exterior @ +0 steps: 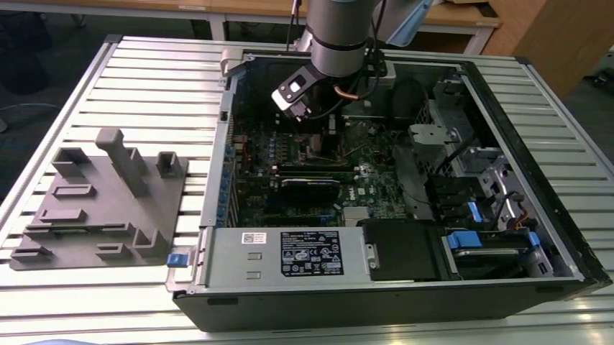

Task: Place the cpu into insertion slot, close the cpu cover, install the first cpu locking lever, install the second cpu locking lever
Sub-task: 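Place the cpu into insertion slot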

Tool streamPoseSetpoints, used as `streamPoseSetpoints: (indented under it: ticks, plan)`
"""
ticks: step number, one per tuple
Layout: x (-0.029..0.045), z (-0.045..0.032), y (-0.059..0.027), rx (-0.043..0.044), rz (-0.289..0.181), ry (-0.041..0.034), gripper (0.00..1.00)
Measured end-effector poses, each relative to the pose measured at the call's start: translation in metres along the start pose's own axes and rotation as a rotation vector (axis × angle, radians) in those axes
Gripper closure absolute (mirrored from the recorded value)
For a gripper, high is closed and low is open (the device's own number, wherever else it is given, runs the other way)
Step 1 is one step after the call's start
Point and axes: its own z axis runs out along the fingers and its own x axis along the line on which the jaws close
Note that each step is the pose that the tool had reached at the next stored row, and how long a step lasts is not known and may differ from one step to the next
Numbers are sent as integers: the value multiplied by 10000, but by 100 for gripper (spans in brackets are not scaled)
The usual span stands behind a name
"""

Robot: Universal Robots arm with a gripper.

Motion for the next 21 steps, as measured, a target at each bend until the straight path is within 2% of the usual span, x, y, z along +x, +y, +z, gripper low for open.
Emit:
streamPoseSetpoints:
  ticks: [7,21]
  plan:
    - [-1,15,-2,36,2,-19,46]
    - [-1,74,-3,38,-2,-61,46]
